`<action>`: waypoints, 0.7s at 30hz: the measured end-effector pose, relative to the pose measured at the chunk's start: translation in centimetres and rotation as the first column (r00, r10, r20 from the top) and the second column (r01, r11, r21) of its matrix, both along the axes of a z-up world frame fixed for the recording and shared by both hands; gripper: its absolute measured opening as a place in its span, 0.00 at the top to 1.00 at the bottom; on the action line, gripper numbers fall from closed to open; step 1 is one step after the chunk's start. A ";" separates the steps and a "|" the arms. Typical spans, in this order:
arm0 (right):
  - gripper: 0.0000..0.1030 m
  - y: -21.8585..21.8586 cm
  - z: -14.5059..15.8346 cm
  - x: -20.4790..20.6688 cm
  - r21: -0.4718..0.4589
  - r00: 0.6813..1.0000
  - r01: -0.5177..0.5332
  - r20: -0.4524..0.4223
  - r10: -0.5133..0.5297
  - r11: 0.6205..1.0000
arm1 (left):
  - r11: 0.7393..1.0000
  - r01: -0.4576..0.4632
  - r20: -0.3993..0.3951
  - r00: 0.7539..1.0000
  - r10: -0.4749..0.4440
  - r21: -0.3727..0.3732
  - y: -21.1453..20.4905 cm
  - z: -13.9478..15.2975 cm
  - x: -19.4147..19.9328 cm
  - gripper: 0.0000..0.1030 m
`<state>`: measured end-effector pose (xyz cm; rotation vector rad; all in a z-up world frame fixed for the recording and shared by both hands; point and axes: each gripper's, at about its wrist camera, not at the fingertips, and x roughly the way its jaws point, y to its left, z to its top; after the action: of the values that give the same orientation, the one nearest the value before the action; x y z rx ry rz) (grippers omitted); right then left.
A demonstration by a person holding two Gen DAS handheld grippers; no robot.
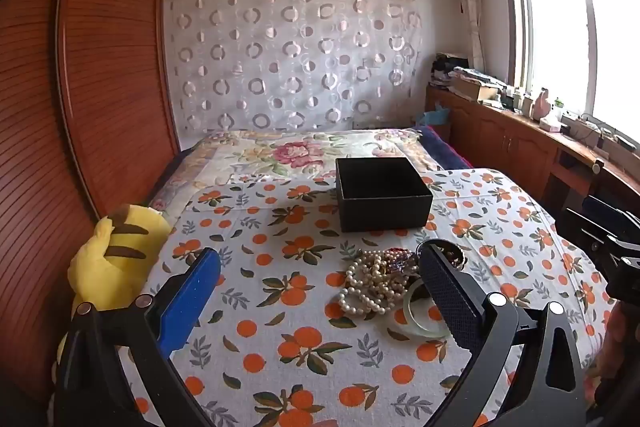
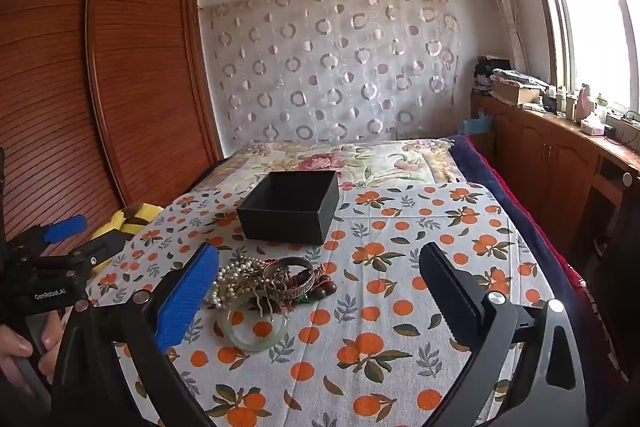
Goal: Organize jewelry
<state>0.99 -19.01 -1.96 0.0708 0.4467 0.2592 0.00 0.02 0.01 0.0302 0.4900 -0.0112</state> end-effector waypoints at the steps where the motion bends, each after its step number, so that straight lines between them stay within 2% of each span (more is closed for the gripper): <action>1: 0.02 0.0 0.0 0.0 0.006 1.000 0.000 0.008 0.000 1.000 | 1.000 -0.001 0.001 1.000 0.001 0.002 0.0 0.0 0.0 0.06; 21: 0.02 0.0 0.0 -0.2 0.002 1.000 0.001 0.008 -0.001 1.000 | 1.000 -0.001 0.009 1.000 0.001 -0.001 0.0 0.0 0.0 0.06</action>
<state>0.79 -19.00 -1.95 0.0722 0.4381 0.2590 -0.04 0.02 0.01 0.0292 0.4809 -0.0107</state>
